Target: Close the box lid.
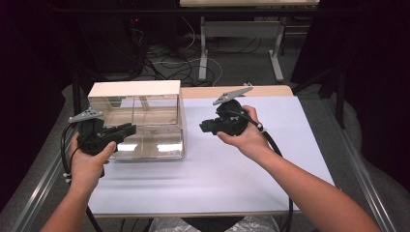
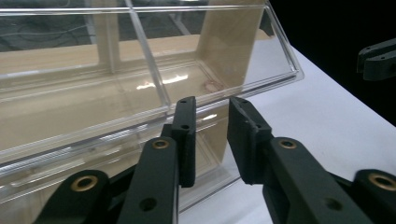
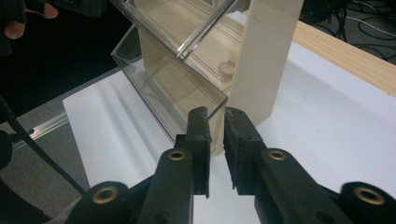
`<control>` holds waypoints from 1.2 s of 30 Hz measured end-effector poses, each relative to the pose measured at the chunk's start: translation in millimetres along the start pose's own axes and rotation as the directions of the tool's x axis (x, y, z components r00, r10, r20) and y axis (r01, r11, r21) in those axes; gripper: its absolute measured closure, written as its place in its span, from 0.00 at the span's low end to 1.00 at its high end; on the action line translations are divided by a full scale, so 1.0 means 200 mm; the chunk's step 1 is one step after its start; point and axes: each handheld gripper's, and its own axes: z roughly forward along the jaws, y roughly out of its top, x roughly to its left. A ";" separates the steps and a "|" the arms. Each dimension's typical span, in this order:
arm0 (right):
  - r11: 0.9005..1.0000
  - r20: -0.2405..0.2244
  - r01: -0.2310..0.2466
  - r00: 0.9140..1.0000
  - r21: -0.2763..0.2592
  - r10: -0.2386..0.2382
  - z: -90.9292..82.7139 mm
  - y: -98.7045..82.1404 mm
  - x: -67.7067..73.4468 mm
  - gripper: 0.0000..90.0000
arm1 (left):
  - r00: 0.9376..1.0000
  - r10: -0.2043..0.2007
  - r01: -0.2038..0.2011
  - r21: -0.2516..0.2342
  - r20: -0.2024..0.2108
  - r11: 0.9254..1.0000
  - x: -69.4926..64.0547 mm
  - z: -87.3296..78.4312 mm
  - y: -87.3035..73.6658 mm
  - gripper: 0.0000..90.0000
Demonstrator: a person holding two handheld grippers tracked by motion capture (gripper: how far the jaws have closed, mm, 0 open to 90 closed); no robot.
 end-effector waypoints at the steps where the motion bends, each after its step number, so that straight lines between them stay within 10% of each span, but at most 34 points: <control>1: 1.000 0.000 -0.001 1.000 -0.019 0.001 -0.01 -0.01 0.00 0.87 | 1.000 0.008 -0.008 0.001 0.002 1.000 -0.01 0.00 0.00 0.79; 22: 0.996 0.092 -0.031 0.995 -0.080 0.039 -0.16 -0.41 -0.14 0.55 | 0.998 0.025 -0.024 -0.016 0.061 1.000 -0.09 0.13 -0.13 0.52; 36: 0.988 0.206 -0.076 0.973 -0.134 0.103 -0.25 -0.64 -0.23 0.43 | 0.999 0.024 -0.023 -0.025 0.045 0.999 -0.08 0.22 -0.27 0.42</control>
